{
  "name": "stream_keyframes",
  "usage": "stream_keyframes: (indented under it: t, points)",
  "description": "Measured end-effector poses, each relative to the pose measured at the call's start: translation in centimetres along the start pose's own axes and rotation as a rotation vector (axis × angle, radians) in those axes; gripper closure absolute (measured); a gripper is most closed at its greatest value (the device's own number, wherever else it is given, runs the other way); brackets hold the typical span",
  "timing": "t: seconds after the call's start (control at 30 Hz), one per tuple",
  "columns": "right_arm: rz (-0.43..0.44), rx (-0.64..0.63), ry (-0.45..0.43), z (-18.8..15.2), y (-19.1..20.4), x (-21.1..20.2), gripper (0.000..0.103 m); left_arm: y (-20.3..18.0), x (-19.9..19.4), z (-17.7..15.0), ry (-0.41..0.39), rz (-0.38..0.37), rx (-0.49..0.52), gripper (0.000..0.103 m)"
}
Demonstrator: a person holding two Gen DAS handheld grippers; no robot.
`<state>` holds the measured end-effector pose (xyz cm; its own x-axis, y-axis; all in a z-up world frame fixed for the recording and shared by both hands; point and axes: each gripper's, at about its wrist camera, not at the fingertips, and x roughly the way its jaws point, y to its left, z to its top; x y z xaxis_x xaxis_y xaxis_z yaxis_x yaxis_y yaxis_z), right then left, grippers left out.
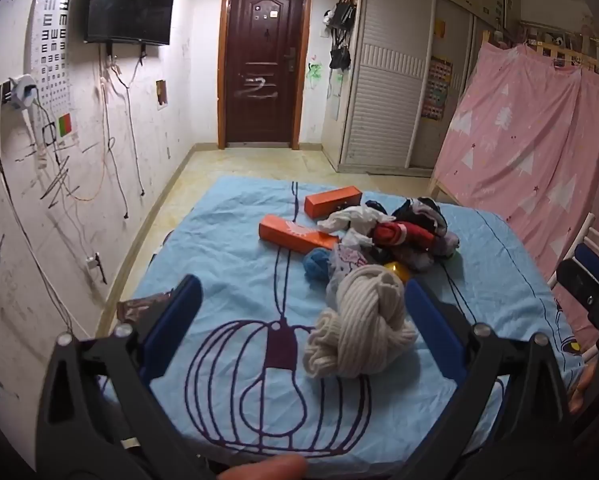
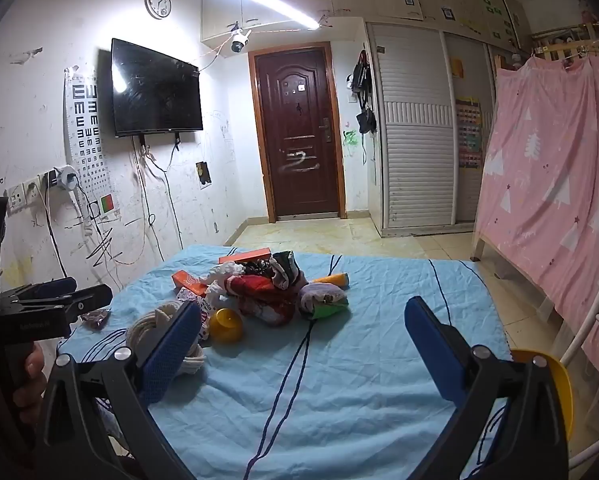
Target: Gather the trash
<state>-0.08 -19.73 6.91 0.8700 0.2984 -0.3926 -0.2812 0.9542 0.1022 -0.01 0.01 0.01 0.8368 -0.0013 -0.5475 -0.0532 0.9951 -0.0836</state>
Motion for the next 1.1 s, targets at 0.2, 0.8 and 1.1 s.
stream_keyframes:
  t: [0.2,0.8,1.1]
  points:
    - [-0.005,-0.008,-0.004,0.02,0.13,-0.17,0.008,0.02,-0.16,-0.02,0.000,-0.004,0.000,0.006]
    - [-0.008,-0.022,-0.005,-0.04,0.38,-0.10,0.008,-0.01,0.03,-0.01,0.008,-0.001,0.000,0.006]
    - [-0.009,-0.025,-0.004,-0.21,0.40,0.24,0.008,-0.02,0.04,-0.01,0.008,0.000,0.001,0.006]
